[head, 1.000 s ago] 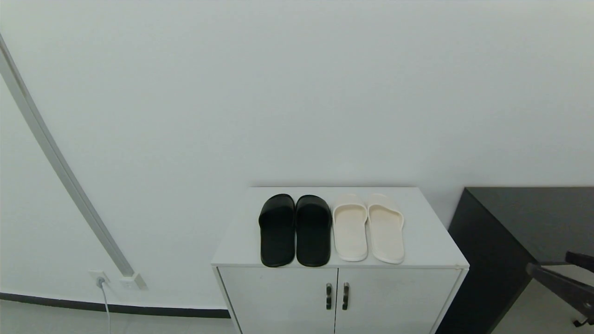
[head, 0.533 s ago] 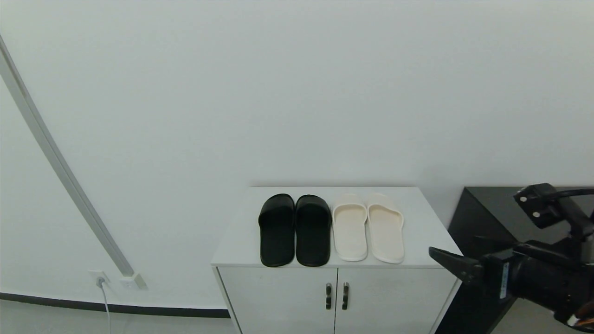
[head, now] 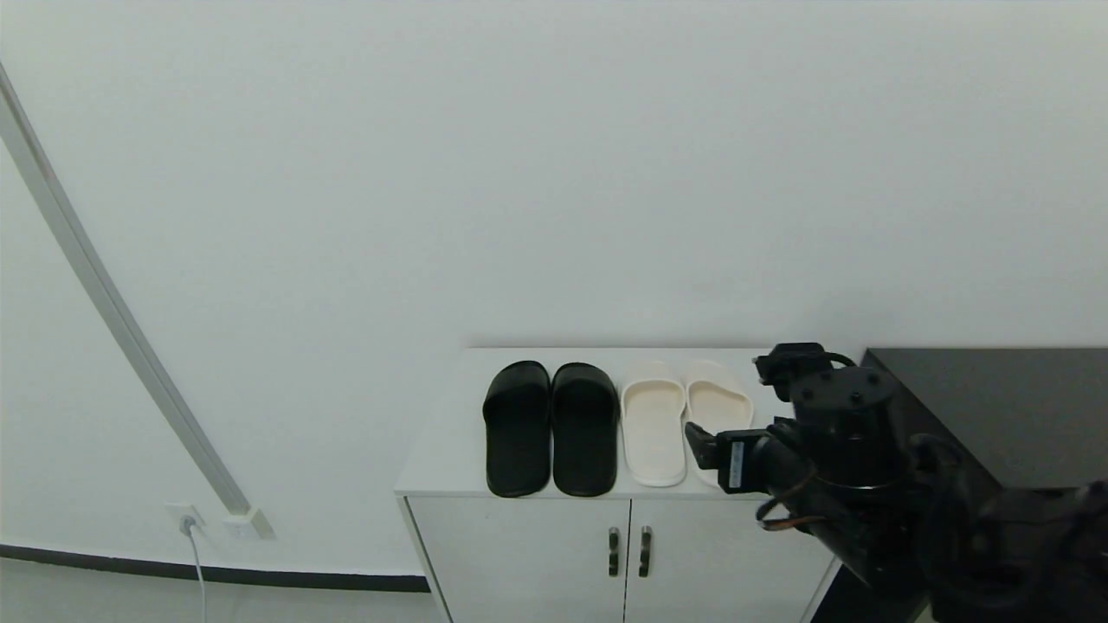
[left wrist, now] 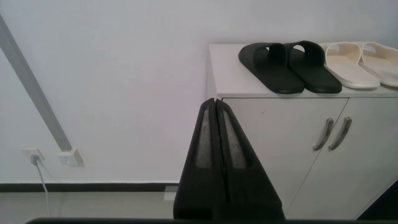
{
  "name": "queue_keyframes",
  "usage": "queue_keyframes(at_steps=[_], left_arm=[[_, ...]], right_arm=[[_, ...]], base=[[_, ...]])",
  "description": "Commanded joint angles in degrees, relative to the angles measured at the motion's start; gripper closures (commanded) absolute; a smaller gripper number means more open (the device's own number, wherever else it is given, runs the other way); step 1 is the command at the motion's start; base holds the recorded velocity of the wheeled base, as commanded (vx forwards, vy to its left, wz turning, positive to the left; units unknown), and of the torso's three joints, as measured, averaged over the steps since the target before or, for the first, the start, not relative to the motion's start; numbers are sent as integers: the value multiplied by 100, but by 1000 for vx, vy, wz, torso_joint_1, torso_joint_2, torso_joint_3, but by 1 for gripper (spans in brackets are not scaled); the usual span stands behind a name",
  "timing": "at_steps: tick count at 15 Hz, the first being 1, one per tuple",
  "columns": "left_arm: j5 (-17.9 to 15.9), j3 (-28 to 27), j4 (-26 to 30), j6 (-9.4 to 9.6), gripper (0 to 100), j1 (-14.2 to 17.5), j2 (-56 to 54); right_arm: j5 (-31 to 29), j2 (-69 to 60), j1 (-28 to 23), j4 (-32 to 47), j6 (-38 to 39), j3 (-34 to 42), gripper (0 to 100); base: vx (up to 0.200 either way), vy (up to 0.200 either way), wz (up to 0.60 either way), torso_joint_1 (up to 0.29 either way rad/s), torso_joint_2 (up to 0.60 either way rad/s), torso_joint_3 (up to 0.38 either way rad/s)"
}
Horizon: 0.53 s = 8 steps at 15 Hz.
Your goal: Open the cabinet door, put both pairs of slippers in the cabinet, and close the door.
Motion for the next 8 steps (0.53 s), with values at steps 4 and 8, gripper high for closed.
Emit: queue_keyframes(at_steps=[4,8], left_arm=[[4,0,-5,-2,100,1,5],[4,0,-5,-2,100,1,5]], right_arm=[[-535,1580,-72,-211,21,-1278,0],[-579,2098,-213,-193,152,-1673,0]], base=[[0,0,0,0,0,0],[0,0,0,0,0,0]])
